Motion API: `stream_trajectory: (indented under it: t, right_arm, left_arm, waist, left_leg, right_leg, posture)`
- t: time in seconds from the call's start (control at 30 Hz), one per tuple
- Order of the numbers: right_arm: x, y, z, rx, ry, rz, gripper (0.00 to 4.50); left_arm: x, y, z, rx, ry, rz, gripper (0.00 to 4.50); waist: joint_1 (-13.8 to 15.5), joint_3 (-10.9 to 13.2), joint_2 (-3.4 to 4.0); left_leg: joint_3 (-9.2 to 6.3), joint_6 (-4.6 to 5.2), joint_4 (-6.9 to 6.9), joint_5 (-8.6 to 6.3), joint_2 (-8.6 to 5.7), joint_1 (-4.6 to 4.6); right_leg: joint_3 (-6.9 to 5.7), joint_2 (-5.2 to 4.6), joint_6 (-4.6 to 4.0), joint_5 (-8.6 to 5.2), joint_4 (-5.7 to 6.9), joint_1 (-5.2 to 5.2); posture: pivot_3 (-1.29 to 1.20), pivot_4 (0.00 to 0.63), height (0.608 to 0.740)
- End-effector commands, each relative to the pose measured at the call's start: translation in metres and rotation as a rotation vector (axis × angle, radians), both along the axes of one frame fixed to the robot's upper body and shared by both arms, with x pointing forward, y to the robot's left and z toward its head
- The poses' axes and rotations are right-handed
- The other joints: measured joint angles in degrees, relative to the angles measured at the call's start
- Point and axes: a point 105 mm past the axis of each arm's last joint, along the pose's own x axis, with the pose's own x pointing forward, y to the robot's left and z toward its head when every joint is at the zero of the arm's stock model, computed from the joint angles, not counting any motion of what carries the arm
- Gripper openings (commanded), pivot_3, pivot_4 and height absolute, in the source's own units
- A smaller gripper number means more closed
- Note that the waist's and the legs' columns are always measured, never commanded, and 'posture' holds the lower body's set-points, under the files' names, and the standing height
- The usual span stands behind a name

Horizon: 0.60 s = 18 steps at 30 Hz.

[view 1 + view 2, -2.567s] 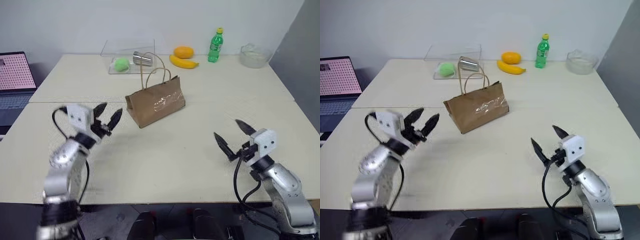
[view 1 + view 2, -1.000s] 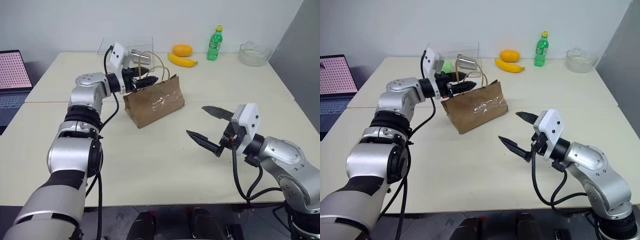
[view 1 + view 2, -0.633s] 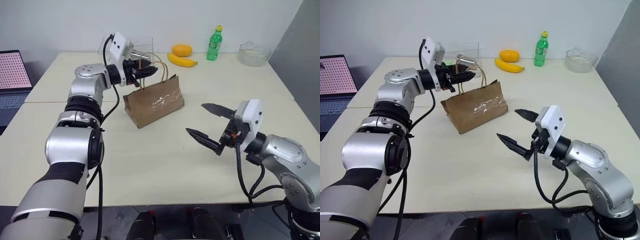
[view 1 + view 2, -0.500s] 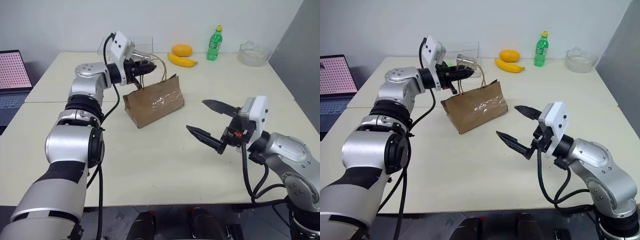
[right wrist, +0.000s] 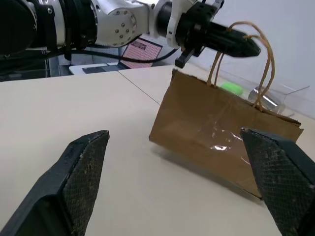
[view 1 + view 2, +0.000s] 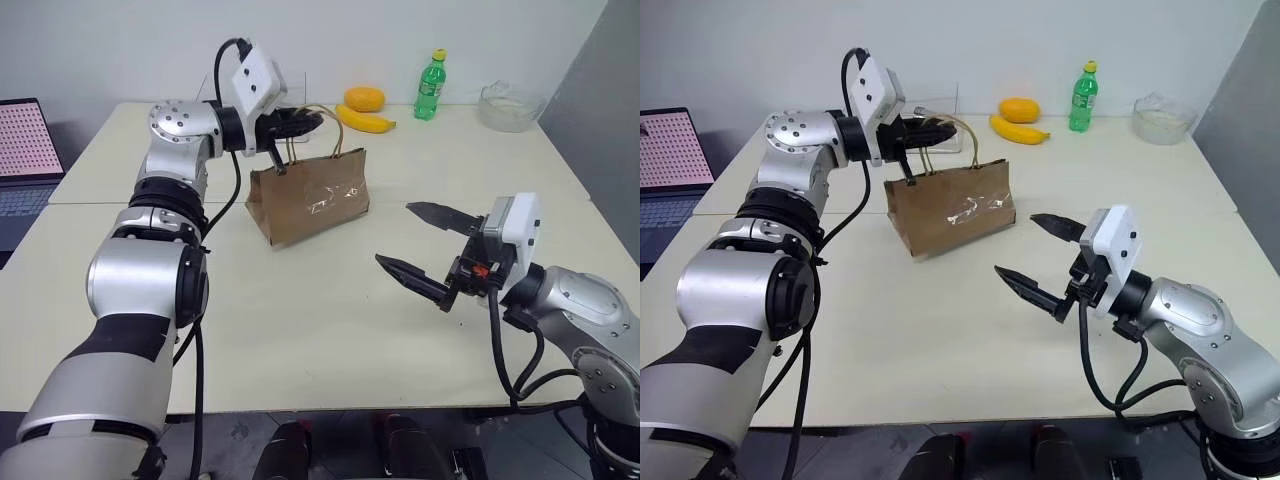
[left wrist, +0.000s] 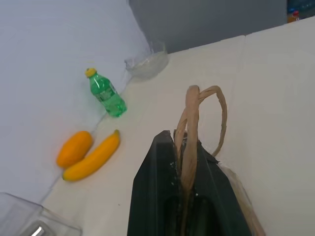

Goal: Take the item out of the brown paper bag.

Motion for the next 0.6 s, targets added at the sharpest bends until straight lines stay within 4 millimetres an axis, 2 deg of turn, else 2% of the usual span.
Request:
stream_trajectory:
  t: [0.03,0.3,0.5,0.6]
  right_arm:
    - [-0.016,0.000,0.005,-0.014,-0.033,0.028,4.50]
    - [-0.024,-0.010,0.005,-0.019,-0.090,-0.044,4.50]
    - [-0.018,-0.020,0.016,0.041,-0.127,-0.150,4.50]
    - [-0.016,-0.023,0.021,0.064,-0.134,-0.182,4.50]
  left_arm:
    - [-0.013,-0.014,0.041,-0.044,-0.152,-0.069,0.02]
    - [-0.013,-0.028,0.038,-0.079,-0.124,-0.107,0.02]
    - [-0.006,-0.034,0.014,-0.078,-0.027,-0.095,0.02]
    - [-0.002,-0.035,0.009,-0.087,0.007,-0.065,0.02]
  waist:
    - [0.04,0.00,-0.01]
    - [-0.09,0.04,-0.07]
    - [-0.55,0.04,-0.07]
    - [-0.64,0.04,-0.07]
  left_leg:
    - [0.00,0.00,0.03,0.00,-0.02,-0.07]
    - [0.08,0.02,0.54,-0.01,-0.10,-0.15]
    - [0.08,0.03,0.63,0.00,-0.09,-0.15]
    - [0.09,0.03,0.61,0.00,-0.10,-0.15]
  right_leg:
    - [0.00,-0.01,0.00,0.00,0.03,-0.06]
    - [0.13,-0.03,0.03,-0.02,0.76,-0.33]
    - [0.15,-0.02,0.03,-0.01,0.83,-0.33]
    - [0.16,-0.02,0.02,-0.01,0.82,-0.34]
  posture:
    - [0.00,0.150,0.740]
    - [0.00,0.150,0.740]
    - [0.00,0.150,0.740]
    - [0.00,0.150,0.740]
